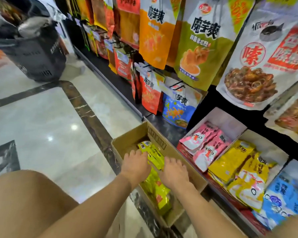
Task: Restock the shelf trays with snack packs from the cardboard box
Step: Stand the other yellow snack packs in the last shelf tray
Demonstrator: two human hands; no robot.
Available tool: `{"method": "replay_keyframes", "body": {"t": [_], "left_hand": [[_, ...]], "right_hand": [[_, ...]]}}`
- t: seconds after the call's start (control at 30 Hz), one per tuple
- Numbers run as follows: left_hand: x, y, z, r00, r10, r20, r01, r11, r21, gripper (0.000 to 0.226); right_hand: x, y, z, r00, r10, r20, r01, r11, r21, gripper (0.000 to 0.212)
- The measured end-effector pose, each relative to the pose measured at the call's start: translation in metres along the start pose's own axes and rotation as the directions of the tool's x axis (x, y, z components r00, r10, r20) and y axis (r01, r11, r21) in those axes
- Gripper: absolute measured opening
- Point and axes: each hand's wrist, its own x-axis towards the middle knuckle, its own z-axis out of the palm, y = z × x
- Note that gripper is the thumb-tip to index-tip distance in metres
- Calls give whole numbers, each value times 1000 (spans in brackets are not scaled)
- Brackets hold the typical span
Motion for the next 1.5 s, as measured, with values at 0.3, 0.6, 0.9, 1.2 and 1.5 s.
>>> {"method": "replay_keyframes", "body": {"t": [0.3,0.6,0.9,1.2,1.5], "left_hand": [[51,-21,56,993,-52,107,51,999,9,47],[112,-27,104,964,-109,243,155,972,-178,60],[165,-12,145,761,-382,524,648,471,-598,63],[196,9,175,643,-544,539,695,119,-709,34],[192,9,177,617,-549,564,630,-86,-772,24]], "right_hand": [[76,-11,53,996,12,93,-15,999,32,67],[138,-4,84,988,126,90,-136,984,119,69],[137,-6,95,991,125,47,-130,981,143,73],[109,16,88,992,128,-9,-124,971,202,71],[106,19,84,994,106,4,-105,970,218,73]]}}
